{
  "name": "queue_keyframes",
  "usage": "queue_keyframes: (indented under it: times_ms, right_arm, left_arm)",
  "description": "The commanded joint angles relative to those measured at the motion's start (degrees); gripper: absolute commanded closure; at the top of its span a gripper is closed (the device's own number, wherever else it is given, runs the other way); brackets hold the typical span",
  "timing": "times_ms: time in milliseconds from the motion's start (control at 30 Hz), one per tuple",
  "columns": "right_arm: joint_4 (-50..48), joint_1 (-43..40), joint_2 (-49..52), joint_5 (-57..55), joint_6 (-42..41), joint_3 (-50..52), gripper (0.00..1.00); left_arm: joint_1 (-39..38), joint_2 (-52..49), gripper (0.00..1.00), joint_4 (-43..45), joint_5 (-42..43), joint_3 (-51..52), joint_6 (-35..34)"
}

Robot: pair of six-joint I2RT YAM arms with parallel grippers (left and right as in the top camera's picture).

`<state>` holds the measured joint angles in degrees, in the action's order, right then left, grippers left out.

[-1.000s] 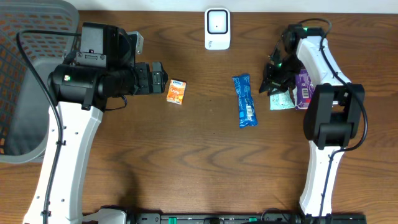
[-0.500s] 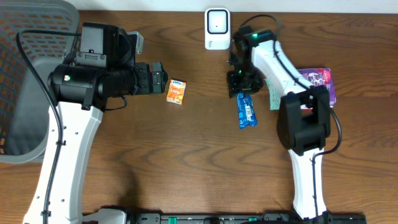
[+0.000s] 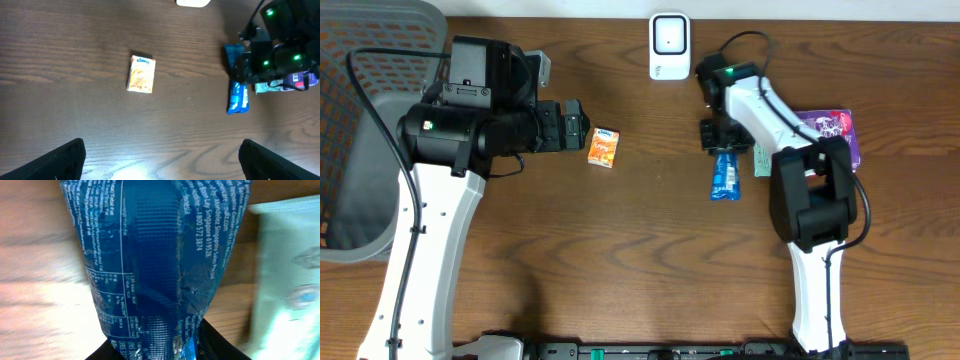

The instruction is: Scan the item barcode

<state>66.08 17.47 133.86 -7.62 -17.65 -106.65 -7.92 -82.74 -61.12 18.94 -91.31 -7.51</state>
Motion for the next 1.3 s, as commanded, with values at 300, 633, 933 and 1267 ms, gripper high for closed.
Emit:
queue_keyframes:
  times_ms: [300, 633, 933, 1267]
  right_arm:
    - [0.8, -5.8, 0.1, 2.3, -0.5, -1.6, 0.55]
    - [9.7, -3.4, -0.2, 19.6, 4.5, -17.6, 0.38]
    - [-5.8, 5.2, 0.7, 36.3, 0.1, -15.2, 0.32]
    - [-24.9, 14.0, 1.1, 34.2, -16.1, -7.8, 0.35]
  left_arm:
    - [0.1, -0.1, 0.02, -0.1, -0.5, 0.1, -0.1]
    - [0.1, -0.1, 0.02, -0.1, -0.5, 0.1, -0.1]
    - [0.1, -0.1, 0.02, -0.1, -0.5, 0.1, -0.1]
    - [0.2, -0.1, 0.02, -0.1, -0.5, 0.1, -0.1]
